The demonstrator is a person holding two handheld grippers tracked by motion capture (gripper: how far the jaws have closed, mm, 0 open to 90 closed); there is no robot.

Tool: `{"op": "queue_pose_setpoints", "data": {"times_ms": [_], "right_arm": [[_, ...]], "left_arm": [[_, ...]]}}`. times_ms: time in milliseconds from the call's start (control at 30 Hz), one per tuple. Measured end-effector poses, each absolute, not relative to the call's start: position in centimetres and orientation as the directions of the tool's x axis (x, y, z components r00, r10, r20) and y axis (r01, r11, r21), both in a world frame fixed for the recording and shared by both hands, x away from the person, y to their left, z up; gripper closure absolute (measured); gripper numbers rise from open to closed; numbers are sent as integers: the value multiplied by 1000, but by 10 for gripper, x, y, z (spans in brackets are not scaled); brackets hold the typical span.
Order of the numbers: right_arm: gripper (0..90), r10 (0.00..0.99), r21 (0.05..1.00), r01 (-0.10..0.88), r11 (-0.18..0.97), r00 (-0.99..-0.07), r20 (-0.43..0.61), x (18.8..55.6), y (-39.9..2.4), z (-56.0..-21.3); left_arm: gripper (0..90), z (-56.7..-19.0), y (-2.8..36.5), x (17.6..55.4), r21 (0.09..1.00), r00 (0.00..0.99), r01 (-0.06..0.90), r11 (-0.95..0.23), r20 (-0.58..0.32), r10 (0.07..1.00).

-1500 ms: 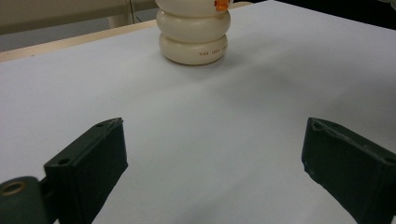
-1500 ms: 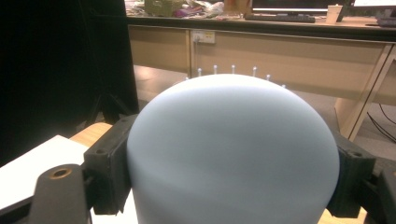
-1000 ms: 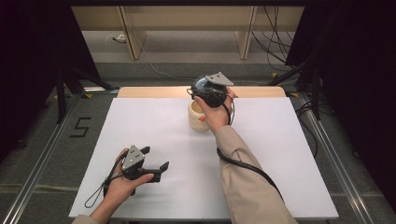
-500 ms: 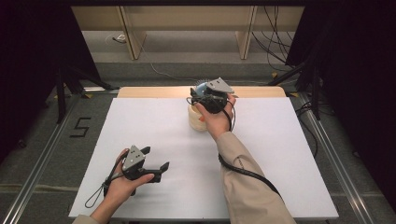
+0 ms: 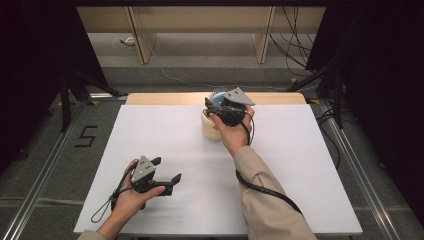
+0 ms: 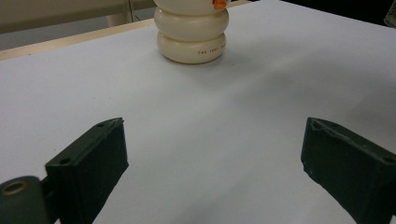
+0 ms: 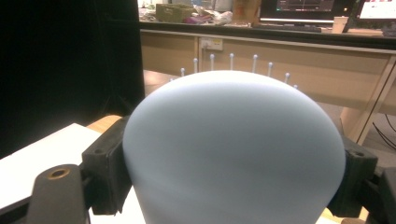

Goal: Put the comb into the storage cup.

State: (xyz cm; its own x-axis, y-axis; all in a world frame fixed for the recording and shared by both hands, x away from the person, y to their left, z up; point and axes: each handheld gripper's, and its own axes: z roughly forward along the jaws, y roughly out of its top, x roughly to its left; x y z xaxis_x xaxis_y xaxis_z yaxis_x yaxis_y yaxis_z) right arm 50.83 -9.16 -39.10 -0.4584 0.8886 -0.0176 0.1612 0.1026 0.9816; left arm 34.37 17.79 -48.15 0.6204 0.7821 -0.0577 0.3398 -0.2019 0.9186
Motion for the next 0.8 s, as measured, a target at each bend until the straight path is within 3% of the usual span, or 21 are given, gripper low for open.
{"op": "queue_pose_setpoints", "data": {"times_ms": [467,633,800], "right_arm": [[146,872,979,176,106,-489,-6,510,-93,-395],[33,870,979,185,88,-493,15,511,-94,-393],[73,871,980,180,84,-491,15,509,-96,-392]], "left_arm": [[67,-482,178,344,918,620,341,-201,-59,782],[67,-482,178,344,918,620,340,-202,-58,782],[68,-482,178,344,919,621,340,-201,-59,782]]}}
